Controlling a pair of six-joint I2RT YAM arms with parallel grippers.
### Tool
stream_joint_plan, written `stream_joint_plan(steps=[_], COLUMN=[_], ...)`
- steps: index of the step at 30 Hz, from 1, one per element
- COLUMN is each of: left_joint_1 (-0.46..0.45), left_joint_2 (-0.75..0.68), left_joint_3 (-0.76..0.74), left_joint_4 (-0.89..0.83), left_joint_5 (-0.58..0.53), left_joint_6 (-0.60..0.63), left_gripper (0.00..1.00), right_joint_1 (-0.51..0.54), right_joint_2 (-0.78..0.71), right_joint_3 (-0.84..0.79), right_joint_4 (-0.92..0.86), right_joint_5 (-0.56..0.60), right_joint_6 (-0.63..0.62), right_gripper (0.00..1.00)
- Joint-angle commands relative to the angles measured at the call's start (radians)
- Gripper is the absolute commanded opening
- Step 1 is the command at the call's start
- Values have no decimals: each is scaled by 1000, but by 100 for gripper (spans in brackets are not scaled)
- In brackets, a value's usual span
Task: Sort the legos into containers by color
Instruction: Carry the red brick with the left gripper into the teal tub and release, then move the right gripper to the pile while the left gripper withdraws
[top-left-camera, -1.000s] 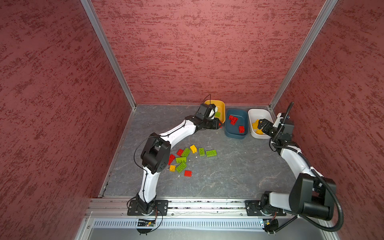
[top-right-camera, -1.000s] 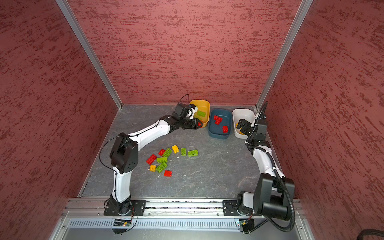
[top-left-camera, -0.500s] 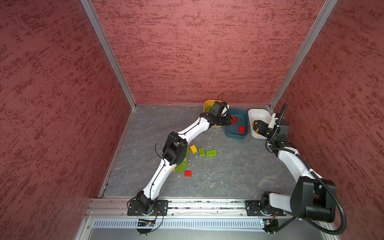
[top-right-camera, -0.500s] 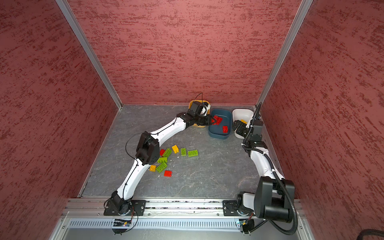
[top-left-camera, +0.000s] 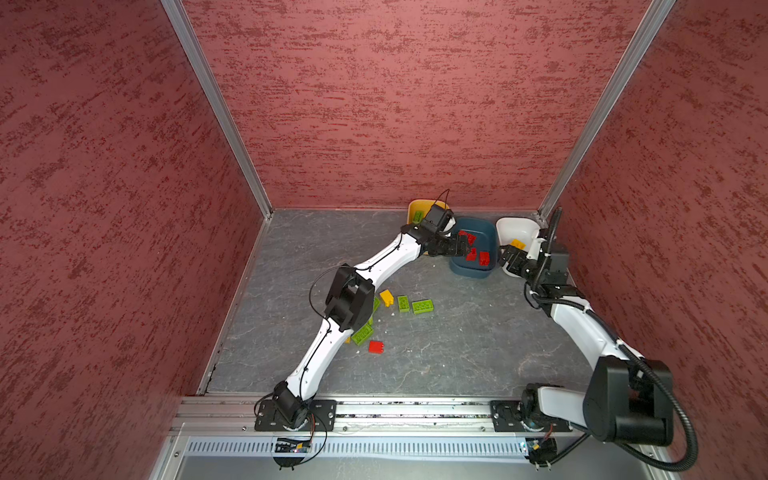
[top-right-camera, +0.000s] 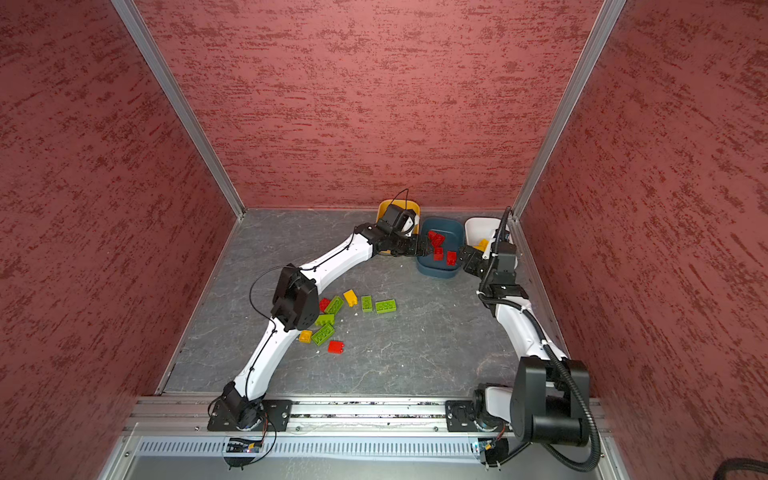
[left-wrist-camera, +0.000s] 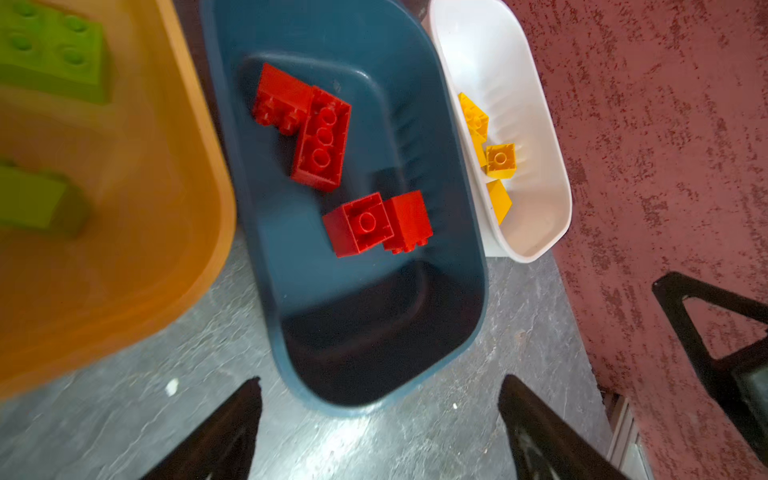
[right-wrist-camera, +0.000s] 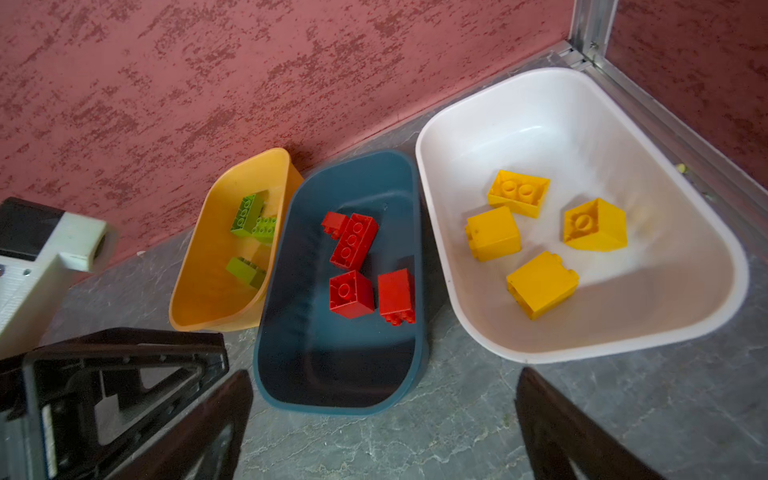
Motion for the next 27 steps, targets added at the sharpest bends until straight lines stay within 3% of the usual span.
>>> stream_joint_plan(steps=[1, 3, 7, 16, 20, 27], left_joint_1=[26, 39, 64, 127, 156, 215], left_joint_2=[-167, -219, -315, -526, -608, -724], left_joint_3=[-141, -216, -359, -691, -800, -938], left_joint_4=[92, 103, 126, 254, 262, 252], left_joint_5=[-74, -125, -228, -321, -381, -488], left_joint_6=[32, 35, 45, -12, -35, -67], left_gripper=[95, 100, 100, 100, 100, 100], right_joint_1=[39, 67, 133, 303, 390, 670], right_joint_2=[-7, -7, -12, -19, 32, 181], right_joint_3=[-20, -25, -42, -93, -80, 16], right_joint_4=[-9, -11, -10, 6, 5, -111], right_joint_5=[17, 21, 24, 108, 60, 269], right_joint_6=[-24, -13, 34, 175, 201, 179], right_gripper=[99, 99, 99, 99, 99, 99])
